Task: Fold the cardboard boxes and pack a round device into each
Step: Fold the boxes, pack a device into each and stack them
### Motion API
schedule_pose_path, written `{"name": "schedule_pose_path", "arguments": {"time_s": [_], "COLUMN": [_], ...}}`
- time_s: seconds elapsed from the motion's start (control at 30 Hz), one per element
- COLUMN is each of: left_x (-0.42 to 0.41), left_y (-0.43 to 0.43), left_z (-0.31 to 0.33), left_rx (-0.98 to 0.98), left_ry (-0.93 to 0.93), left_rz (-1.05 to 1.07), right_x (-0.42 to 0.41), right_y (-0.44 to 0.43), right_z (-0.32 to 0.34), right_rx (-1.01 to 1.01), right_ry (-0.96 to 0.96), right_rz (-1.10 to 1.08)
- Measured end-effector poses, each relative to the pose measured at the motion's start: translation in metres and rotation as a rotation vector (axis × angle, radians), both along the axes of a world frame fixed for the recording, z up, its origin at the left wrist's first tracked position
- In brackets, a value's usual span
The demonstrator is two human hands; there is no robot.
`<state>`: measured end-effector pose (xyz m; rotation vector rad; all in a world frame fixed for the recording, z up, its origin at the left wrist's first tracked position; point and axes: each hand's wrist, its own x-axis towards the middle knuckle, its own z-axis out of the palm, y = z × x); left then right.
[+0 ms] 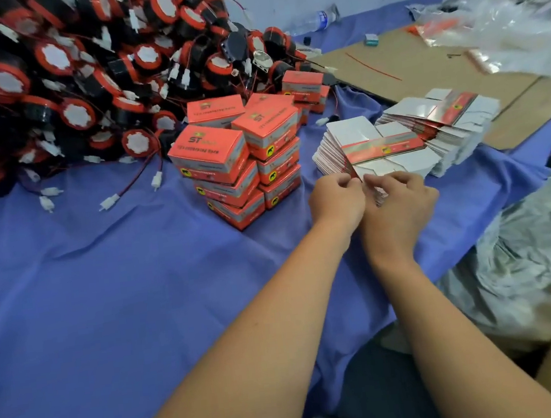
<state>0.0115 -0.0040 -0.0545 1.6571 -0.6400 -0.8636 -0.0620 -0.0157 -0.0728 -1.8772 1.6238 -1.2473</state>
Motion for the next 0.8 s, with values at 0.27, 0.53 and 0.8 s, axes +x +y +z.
{"name": "schedule_pose_path", "arguments": {"time_s": [0.27,0.53,0.8], "left_x": [0.000,0.012,0.017], "left_y": [-0.007,0.019,0.103], "left_z": [0.005,0.008,0.015], "left_rx": [-0.085,-0.141,-0.204], "left_ry": [0.536,0.507,0.380], "left_rz": [0.121,0.035,-0.096], "right_x": [-0.001,-0.028,-0.075], "right_y": [0.017,0.004,0.030], "right_z": [-0.002,0.013,0.030], "right_rx": [-0.174,-0.035,0.219], "right_ry": [-0.012,-0.163,-0.540], "right_rz": [0.098,0.061,0.219]}}
